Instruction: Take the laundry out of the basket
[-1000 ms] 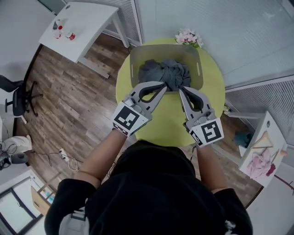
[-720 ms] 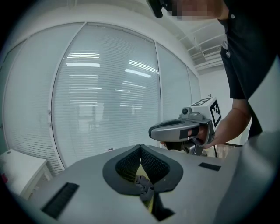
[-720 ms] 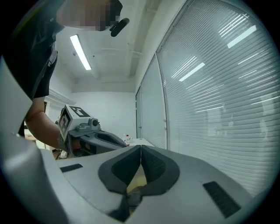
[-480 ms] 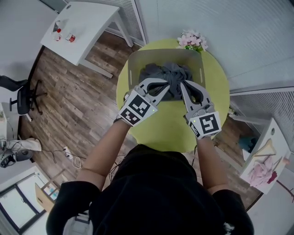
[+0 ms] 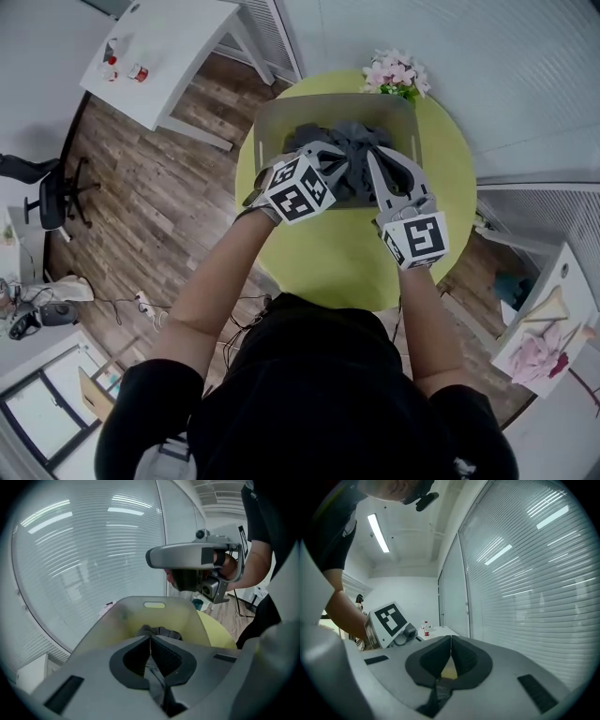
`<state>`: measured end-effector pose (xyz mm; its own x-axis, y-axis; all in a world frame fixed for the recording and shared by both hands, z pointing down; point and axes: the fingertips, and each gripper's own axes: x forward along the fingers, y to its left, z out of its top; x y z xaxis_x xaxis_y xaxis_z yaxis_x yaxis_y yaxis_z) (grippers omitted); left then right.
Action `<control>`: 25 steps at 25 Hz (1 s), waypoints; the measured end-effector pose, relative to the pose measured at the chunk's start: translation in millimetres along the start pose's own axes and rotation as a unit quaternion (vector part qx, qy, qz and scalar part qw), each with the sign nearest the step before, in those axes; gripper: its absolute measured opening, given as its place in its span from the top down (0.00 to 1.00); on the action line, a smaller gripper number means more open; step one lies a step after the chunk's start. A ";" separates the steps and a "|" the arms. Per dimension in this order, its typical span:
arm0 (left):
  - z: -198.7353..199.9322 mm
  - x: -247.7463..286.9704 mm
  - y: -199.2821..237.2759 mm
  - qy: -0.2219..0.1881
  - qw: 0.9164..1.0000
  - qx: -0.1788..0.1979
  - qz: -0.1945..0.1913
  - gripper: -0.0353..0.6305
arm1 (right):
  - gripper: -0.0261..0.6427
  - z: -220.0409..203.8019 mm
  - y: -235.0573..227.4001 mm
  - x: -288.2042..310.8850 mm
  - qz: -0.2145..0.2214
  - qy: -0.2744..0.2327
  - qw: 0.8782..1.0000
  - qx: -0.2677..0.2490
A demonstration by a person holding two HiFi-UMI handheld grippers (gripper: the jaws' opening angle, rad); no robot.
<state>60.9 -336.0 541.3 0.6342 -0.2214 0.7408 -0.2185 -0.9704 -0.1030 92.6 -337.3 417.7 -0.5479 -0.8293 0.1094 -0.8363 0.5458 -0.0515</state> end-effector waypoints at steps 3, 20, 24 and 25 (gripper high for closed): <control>-14.8 18.4 4.7 0.035 0.999 0.008 -0.007 0.93 | 0.93 -4.4 -7.2 6.0 -0.002 -0.001 1.000 0.004; -91.5 106.8 -0.1 0.189 0.977 0.018 -0.095 0.53 | 0.93 -24.2 -34.7 29.5 -0.003 0.009 1.000 0.004; -96.5 121.8 -3.6 0.198 0.975 0.022 -0.099 0.48 | 0.93 -28.7 -38.8 29.0 -0.003 0.013 1.000 0.008; -99.1 125.3 -4.8 0.204 0.973 0.023 -0.102 0.47 | 0.93 -29.8 -39.8 29.0 -0.003 0.014 1.000 0.008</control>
<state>67.9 -349.5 700.5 0.3122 0.0247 0.9497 -0.0790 -0.9955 0.0519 110.4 -379.5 452.6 -0.5426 -0.8287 0.1369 -0.8398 0.5388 -0.0670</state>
